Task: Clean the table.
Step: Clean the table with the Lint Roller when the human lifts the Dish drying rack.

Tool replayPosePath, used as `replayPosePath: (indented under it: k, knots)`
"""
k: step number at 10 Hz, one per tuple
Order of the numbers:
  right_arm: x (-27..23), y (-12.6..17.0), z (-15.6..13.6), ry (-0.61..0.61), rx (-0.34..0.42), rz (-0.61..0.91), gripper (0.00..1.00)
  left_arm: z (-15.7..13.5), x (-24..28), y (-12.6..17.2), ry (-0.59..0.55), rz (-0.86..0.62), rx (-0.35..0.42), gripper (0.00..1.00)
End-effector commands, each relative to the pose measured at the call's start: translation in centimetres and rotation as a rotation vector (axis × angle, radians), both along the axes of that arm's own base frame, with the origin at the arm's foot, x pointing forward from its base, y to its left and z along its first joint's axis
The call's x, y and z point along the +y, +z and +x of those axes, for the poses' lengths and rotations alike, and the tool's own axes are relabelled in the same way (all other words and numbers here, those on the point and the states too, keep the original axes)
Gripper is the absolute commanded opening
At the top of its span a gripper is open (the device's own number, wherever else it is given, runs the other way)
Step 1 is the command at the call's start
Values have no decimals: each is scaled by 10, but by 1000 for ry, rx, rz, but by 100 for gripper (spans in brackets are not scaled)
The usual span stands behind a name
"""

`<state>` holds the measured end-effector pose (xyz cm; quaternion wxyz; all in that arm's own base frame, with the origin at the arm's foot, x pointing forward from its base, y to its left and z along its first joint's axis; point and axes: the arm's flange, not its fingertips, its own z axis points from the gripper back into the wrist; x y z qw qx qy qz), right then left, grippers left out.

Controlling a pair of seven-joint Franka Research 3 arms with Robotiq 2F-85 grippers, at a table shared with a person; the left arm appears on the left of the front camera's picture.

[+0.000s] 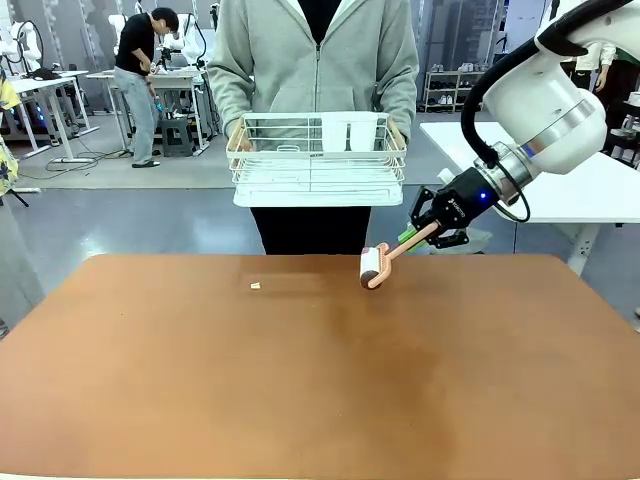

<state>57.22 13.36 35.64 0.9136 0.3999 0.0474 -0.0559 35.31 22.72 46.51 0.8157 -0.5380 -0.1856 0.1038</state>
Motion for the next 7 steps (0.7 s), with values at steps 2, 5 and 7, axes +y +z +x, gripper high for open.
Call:
replayPosePath:
  k: [2,5,7]
  knots:
    - [0,0,0,0,0,0,21,-2,2,2,0,-5,-14,100]
    - [19,-8,52,121,-75,19,21,-2,2,2,0,-5,-14,100]
    - [35,-18,78,140,-51,-12,21,-2,2,2,0,-5,-14,100]
